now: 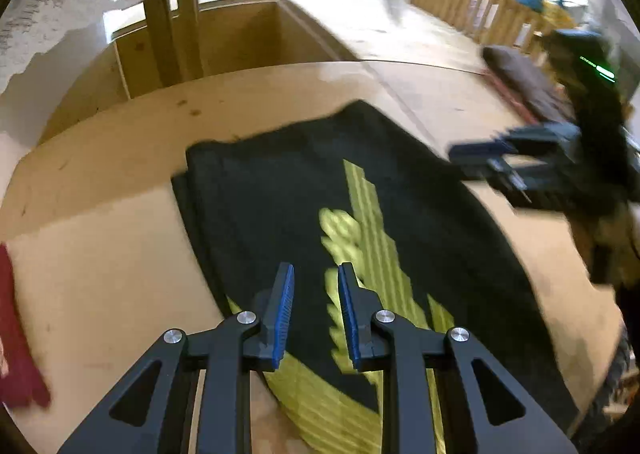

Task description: Fold clothes

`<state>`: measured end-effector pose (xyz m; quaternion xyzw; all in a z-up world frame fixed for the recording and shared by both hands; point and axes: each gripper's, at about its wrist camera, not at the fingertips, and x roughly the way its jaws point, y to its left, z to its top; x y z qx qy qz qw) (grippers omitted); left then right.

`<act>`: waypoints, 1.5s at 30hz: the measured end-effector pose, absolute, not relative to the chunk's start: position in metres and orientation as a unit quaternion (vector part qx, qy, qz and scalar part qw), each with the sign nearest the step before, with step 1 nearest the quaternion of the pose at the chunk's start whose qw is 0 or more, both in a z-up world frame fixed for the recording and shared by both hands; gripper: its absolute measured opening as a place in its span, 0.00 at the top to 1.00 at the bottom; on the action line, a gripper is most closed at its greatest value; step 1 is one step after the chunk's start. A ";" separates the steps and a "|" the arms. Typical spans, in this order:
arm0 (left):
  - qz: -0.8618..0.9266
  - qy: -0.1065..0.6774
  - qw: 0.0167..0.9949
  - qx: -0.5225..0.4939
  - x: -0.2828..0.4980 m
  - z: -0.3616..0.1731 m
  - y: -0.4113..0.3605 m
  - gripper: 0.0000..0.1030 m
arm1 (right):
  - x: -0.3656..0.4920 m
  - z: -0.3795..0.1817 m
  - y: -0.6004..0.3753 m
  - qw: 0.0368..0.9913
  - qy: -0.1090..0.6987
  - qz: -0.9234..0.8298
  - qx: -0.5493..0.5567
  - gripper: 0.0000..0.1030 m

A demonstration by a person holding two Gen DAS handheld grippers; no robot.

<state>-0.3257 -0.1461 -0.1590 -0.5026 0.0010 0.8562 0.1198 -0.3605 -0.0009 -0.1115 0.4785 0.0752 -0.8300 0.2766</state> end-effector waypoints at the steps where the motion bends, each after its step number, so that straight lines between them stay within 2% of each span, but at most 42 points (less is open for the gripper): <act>1: 0.854 -0.006 0.113 -0.508 -0.335 -0.168 -0.151 0.79 | -0.366 -0.114 -0.006 0.283 0.074 -0.828 0.478 0.69; 4: 0.852 -0.010 0.088 -0.516 -0.346 -0.187 -0.167 0.84 | -0.376 -0.120 -0.019 0.308 0.077 -0.818 0.479 0.69; 8: 0.853 0.009 0.044 -0.520 -0.334 -0.186 -0.191 0.81 | -0.384 -0.136 -0.034 0.315 0.118 -0.806 0.488 0.69; 10: 0.856 0.012 0.020 -0.517 -0.328 -0.182 -0.203 0.84 | -0.386 -0.132 -0.033 0.311 0.113 -0.810 0.484 0.69; 13: 0.871 -0.025 0.031 -0.489 -0.326 -0.167 -0.211 0.83 | -0.392 -0.123 -0.030 0.315 0.074 -0.816 0.478 0.69; 19: 0.874 -0.017 0.081 -0.480 -0.366 -0.176 -0.176 0.77 | -0.404 -0.133 -0.045 0.301 0.069 -0.810 0.499 0.68; 21: 0.864 0.002 0.057 -0.500 -0.377 -0.189 -0.178 0.80 | -0.403 -0.133 -0.050 0.303 0.068 -0.811 0.496 0.66; 24: 0.867 0.024 0.022 -0.497 -0.374 -0.193 -0.193 0.75 | -0.399 -0.129 -0.055 0.303 0.089 -0.814 0.487 0.66; 27: 0.867 -0.003 -0.005 -0.499 -0.363 -0.196 -0.223 0.74 | -0.396 -0.129 -0.051 0.305 0.106 -0.821 0.470 0.66; 29: 0.866 -0.014 -0.015 -0.499 -0.358 -0.196 -0.235 0.77 | -0.392 -0.128 -0.052 0.323 0.095 -0.817 0.468 0.66; 32: 0.871 -0.019 0.004 -0.491 -0.346 -0.187 -0.229 0.77 | -0.391 -0.135 -0.059 0.333 0.104 -0.809 0.473 0.57; 33: 0.874 -0.014 0.015 -0.485 -0.340 -0.179 -0.223 0.77 | -0.389 -0.133 -0.061 0.329 0.118 -0.806 0.477 0.57; 35: 0.878 -0.001 0.044 -0.476 -0.313 -0.161 -0.210 0.76 | -0.383 -0.124 -0.059 0.319 0.130 -0.798 0.495 0.57; 39: 0.881 -0.007 0.113 -0.459 -0.228 -0.128 -0.190 0.75 | -0.338 -0.078 -0.012 0.355 0.093 -0.805 0.466 0.57; 42: 0.881 0.021 0.153 -0.448 -0.150 -0.118 -0.162 0.67 | -0.270 -0.062 0.031 0.379 0.101 -0.802 0.449 0.56; 45: 0.863 0.057 0.197 -0.462 -0.089 -0.123 -0.130 0.67 | -0.193 -0.074 0.064 0.383 0.110 -0.792 0.462 0.55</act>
